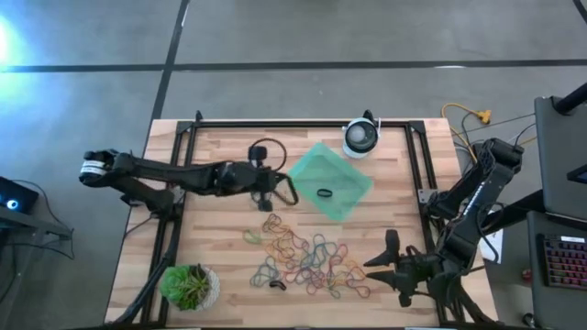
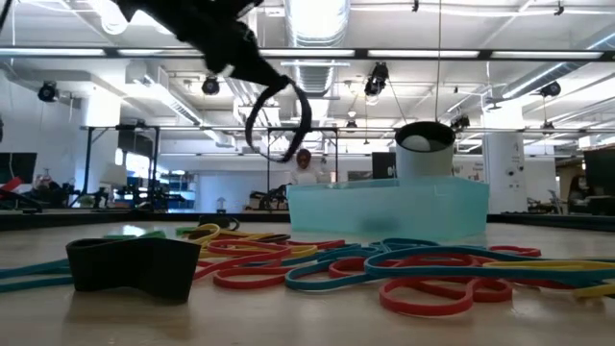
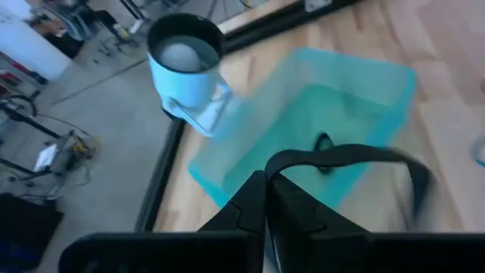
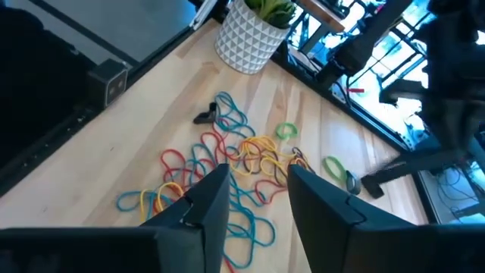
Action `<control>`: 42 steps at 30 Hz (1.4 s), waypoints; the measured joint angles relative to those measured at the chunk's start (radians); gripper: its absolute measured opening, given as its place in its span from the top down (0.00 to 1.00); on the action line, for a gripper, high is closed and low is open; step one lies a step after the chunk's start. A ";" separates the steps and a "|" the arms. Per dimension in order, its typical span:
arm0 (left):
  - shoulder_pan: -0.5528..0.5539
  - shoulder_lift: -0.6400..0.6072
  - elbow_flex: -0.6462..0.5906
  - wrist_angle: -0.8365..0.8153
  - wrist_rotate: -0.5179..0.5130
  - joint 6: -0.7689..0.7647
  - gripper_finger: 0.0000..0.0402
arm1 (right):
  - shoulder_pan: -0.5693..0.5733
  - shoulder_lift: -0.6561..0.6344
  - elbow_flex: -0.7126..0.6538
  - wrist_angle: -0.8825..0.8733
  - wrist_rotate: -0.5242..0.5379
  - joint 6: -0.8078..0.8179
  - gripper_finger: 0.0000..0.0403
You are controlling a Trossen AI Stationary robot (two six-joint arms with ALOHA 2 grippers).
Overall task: Pick and place rubber bands into bin
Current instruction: Put the black rubber band into the blue bin, then put the yellow rubber band into the blue bin
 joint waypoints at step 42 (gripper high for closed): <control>0.167 0.393 0.408 -0.240 0.308 -0.069 0.55 | -0.030 -0.001 -0.155 -0.020 -0.031 0.318 0.75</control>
